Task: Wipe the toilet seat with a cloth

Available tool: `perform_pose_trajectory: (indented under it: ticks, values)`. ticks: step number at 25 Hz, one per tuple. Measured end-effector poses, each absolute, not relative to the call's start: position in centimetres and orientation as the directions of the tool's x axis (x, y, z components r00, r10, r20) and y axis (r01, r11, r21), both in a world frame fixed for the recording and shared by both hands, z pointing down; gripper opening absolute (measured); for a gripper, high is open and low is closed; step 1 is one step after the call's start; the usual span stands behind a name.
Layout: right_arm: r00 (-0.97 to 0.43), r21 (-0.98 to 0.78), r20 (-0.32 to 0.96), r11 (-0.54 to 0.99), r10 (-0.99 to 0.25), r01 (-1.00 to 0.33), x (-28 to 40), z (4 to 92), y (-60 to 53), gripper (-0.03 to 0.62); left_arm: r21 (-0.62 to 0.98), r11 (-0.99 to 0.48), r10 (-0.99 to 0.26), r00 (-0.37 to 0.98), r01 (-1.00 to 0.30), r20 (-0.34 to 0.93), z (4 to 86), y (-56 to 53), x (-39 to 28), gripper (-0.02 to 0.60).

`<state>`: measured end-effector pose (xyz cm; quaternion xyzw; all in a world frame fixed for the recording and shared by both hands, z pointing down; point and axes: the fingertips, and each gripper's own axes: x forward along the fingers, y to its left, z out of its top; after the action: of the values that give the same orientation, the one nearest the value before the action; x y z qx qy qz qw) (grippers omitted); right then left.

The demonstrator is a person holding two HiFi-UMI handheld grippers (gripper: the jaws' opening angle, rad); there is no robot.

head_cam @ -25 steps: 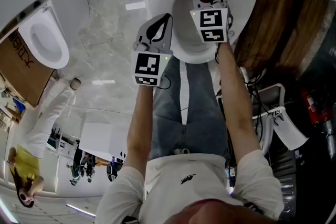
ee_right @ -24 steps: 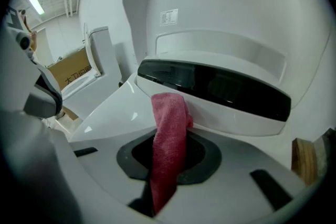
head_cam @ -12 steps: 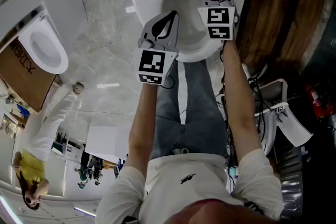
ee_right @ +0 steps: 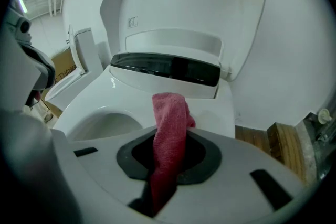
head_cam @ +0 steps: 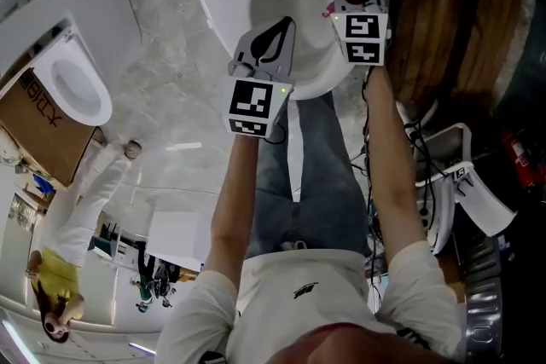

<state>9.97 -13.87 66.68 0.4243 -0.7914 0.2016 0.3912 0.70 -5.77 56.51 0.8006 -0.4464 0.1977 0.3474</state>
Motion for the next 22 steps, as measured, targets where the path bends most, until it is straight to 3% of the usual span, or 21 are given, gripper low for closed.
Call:
perform_pose_trajectory:
  ticks: [22]
  values:
    - [-0.233, 0.052, 0.846, 0.508, -0.480, -0.860, 17.0, 66.0, -4.6, 0.048, 0.362, -0.450, -0.539, 0.572, -0.816, 0.618, 53.4, -1.0, 4.1, 0.011]
